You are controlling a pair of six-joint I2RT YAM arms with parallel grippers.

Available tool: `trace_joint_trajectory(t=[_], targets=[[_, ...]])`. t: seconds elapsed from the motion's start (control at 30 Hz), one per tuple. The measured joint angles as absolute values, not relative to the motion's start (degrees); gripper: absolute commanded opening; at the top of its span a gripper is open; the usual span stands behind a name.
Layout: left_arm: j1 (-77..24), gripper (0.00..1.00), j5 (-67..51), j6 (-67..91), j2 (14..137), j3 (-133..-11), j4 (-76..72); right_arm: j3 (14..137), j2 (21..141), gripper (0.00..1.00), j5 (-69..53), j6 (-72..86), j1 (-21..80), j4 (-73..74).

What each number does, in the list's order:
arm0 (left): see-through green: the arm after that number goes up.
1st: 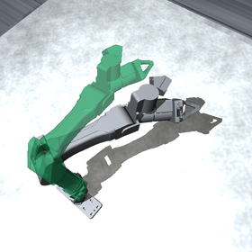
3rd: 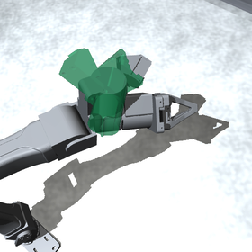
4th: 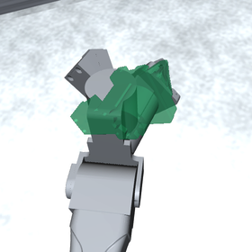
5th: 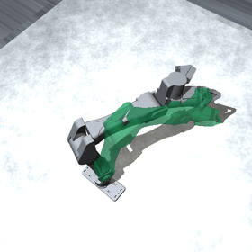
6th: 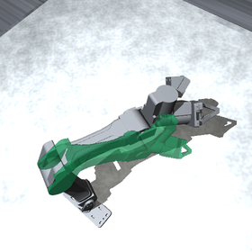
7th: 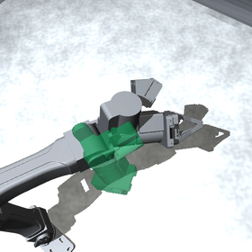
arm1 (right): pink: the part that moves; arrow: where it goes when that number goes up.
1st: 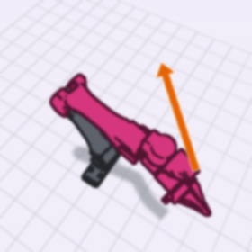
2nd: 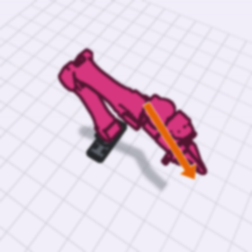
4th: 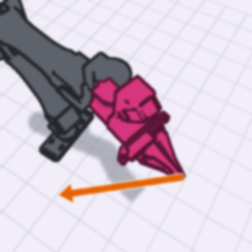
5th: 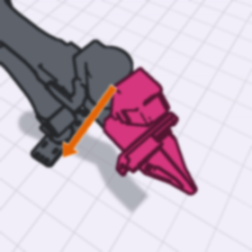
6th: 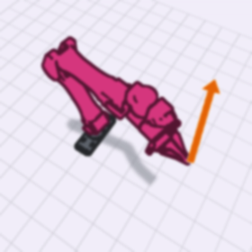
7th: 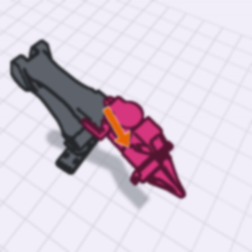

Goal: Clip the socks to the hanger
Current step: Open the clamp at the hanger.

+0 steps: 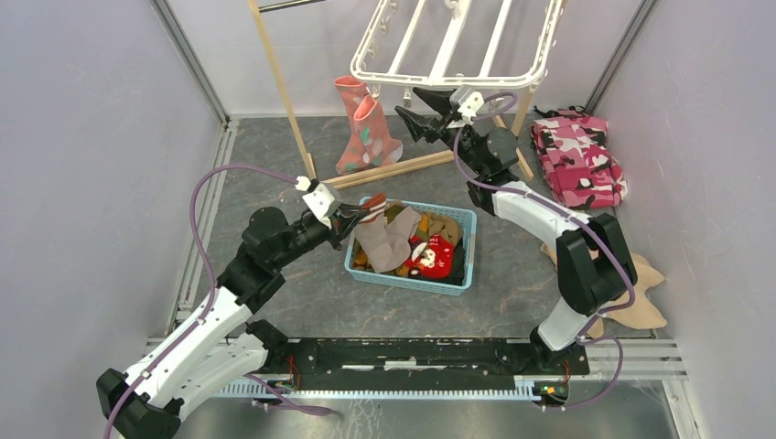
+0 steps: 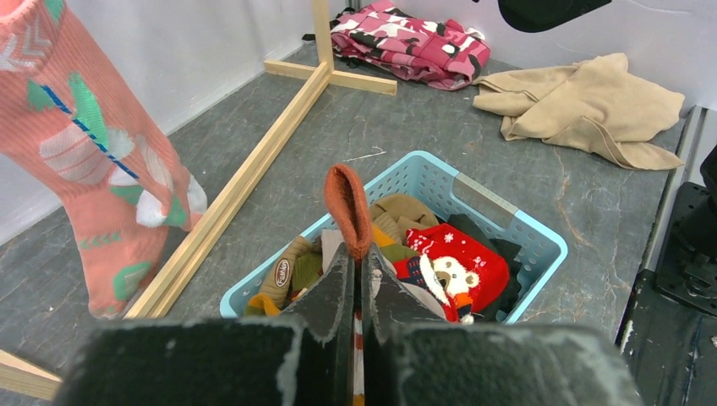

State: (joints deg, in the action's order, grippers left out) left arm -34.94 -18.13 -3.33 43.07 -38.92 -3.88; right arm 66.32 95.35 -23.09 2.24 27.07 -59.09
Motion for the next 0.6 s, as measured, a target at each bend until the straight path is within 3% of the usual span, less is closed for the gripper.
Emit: trace_joint_trajectory(t=[0.6], targets=[[-34.33, 0.02, -18.15, -4.4, 43.11, -38.68, -3.44, 68.23, 97.89, 0.62, -22.22, 4.58, 27.29, -64.9]])
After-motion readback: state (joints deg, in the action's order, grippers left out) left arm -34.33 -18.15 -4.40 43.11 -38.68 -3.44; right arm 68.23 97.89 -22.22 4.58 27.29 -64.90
